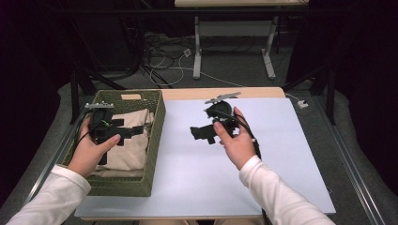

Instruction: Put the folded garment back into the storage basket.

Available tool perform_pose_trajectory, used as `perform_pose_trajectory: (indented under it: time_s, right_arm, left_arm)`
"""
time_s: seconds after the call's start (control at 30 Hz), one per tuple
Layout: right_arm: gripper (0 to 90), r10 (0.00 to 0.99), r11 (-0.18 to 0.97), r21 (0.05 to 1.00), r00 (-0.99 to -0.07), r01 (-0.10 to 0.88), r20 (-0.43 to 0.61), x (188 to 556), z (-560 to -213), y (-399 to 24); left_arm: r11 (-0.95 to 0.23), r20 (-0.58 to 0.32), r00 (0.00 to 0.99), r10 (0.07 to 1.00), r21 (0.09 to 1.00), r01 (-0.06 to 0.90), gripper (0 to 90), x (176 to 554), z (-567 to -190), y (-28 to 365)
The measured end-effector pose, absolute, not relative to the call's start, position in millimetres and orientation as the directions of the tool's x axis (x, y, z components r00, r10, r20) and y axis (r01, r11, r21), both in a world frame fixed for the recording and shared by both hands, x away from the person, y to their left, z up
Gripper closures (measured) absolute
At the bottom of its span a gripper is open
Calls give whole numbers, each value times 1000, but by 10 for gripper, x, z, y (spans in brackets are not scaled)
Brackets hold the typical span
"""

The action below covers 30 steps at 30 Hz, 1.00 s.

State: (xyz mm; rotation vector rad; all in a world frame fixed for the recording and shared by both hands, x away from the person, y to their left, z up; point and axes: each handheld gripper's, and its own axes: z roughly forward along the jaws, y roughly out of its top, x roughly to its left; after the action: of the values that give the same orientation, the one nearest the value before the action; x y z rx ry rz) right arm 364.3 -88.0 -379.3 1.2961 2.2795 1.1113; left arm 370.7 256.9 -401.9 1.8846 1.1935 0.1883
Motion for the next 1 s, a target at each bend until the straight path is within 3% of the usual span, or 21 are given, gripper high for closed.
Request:
perform_pose_trajectory:
  time_s: [0.33, 0.7, 1.0]
  right_arm:
    - [0, 865, 216, 748, -478, 628, 151, 3490, -3792, -1554]
    - [0, 890, 211, 759, -443, 615, 111, 3266, -3910, -1954]
    - [0, 898, 138, 759, -404, 636, 175, 3136, -4079, -2287]
  left_arm:
    - [-148, -312, 533, 786, 743, 653, 15, 3642, -4021, 2548]
    - [-103, -340, 521, 783, 754, 648, 15, 3517, -4056, 2728]
    - [-103, -330, 529, 782, 768, 632, 16, 3348, -4114, 2820]
